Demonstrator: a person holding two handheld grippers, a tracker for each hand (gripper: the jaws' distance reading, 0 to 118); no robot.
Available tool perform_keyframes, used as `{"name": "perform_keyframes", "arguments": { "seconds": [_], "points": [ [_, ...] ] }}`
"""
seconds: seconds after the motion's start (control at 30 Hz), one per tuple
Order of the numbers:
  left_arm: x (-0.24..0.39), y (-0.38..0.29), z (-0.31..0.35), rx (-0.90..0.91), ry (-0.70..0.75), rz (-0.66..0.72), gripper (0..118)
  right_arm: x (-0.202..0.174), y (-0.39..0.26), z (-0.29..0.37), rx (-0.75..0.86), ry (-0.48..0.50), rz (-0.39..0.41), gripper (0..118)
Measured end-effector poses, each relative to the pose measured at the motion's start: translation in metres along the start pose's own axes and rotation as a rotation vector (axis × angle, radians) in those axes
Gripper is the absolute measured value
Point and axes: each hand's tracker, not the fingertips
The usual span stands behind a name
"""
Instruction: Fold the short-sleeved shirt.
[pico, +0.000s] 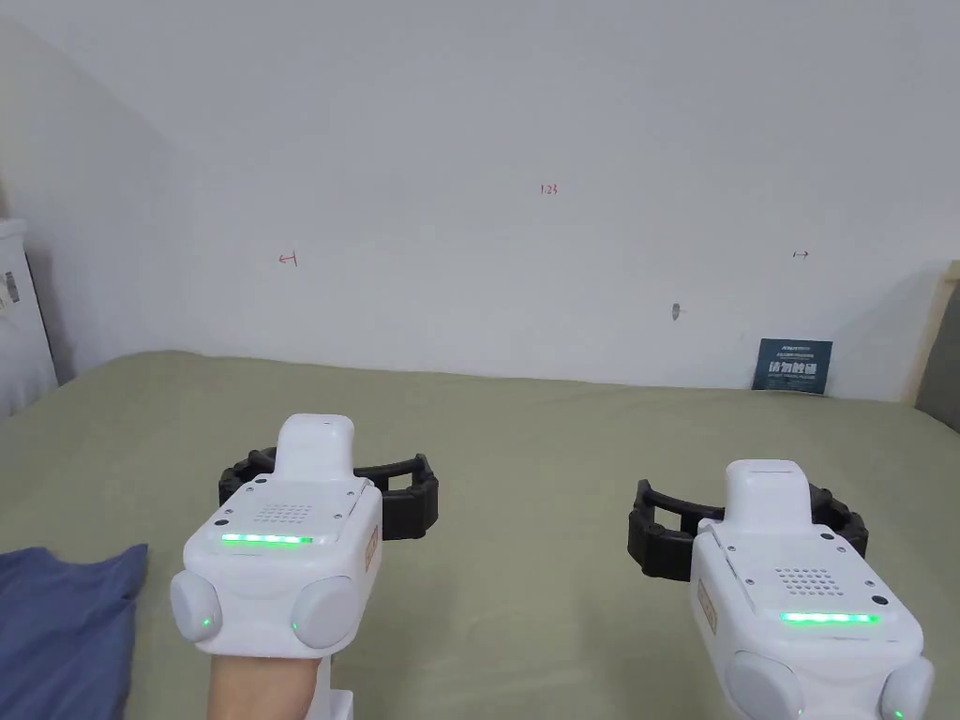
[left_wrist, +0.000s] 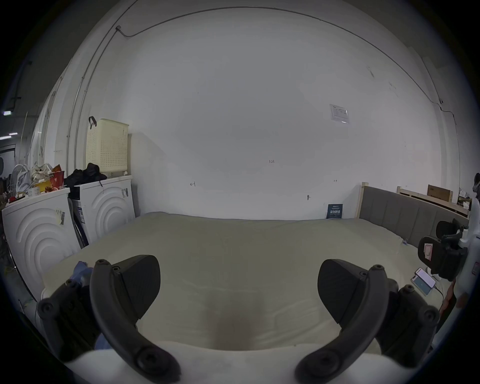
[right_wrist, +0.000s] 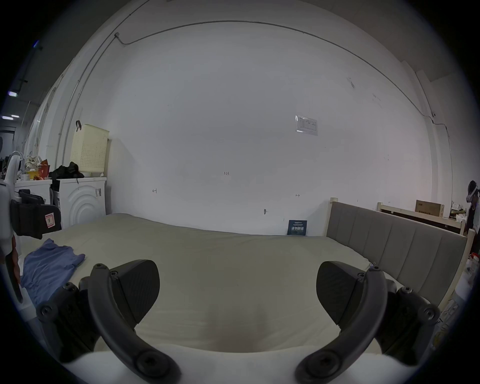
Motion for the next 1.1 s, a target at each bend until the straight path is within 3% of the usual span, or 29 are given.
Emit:
{"name": "perform_keyframes", "arguments": {
  "seconds": [1.1],
  "points": [
    [0.0016, 0.0004, 0.0032, 0.006, 0.011, 0.001, 118, -0.0014, -0.0017, -0.0006, -0.002, 0.004, 0.000, 118]
  ]
}}
